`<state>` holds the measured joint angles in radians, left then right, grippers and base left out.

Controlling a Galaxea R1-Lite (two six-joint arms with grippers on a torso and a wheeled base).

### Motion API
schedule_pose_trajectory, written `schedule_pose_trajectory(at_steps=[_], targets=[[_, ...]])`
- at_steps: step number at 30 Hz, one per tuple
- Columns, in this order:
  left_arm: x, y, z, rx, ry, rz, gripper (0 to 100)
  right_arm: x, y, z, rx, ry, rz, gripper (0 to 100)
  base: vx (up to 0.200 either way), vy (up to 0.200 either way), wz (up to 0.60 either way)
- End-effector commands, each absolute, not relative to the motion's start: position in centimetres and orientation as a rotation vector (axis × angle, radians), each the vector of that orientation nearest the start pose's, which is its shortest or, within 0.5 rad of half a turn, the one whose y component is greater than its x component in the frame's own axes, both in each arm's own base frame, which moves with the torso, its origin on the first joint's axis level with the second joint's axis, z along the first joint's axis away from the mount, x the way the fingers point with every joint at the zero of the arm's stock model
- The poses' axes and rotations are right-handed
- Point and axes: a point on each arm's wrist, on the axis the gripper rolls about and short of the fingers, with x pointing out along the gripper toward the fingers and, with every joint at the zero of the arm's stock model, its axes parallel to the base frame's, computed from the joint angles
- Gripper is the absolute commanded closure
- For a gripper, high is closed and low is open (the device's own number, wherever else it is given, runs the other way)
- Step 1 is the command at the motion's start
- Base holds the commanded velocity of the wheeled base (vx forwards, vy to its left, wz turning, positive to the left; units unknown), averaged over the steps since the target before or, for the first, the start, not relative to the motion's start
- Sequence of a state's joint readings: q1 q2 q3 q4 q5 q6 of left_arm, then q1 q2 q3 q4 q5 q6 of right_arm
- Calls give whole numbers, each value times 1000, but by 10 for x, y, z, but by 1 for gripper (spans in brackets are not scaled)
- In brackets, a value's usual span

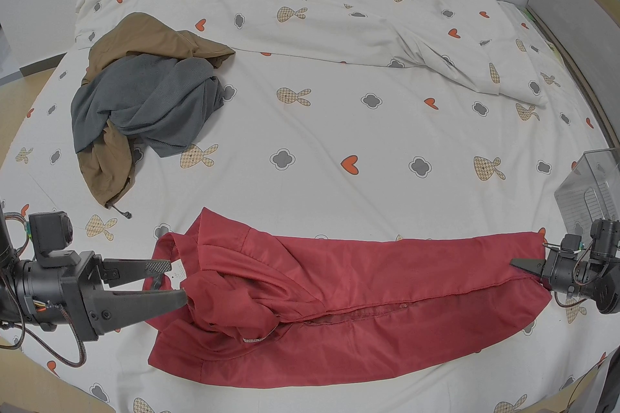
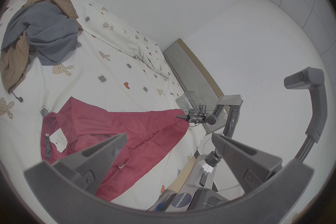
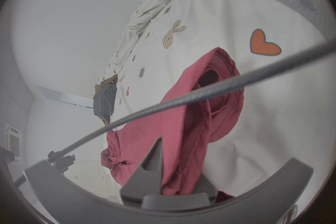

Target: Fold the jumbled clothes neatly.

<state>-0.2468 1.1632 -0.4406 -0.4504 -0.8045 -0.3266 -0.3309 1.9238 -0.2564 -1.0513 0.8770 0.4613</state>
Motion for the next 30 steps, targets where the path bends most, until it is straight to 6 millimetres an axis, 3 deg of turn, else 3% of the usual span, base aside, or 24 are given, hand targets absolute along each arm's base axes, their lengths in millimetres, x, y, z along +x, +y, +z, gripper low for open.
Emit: schedule_pose_trajectory(at_steps=[1, 6, 10, 14, 21, 30], targets=[[146, -53, 190, -374, 447, -992, 0, 226, -59, 59, 767, 591, 420, 100, 0, 0, 0], [145, -53, 189, -374, 447, -991, 0, 226, -59, 60, 765, 588, 424, 100, 0, 0, 0], [146, -53, 189, -370, 439, -993, 0, 225, -47, 76, 744, 558, 475, 100, 0, 0, 0], [147, -54, 189, -368, 437, -990, 0, 221, -29, 99, 790, 530, 532, 100, 0, 0, 0], [146, -52, 189, -256, 367, -950, 0, 207, -2, 141, 721, 460, 673, 100, 0, 0, 0], [151, -50, 204, -225, 324, -780, 0, 210, -3, 188, 633, 448, 480, 100, 0, 0, 0]])
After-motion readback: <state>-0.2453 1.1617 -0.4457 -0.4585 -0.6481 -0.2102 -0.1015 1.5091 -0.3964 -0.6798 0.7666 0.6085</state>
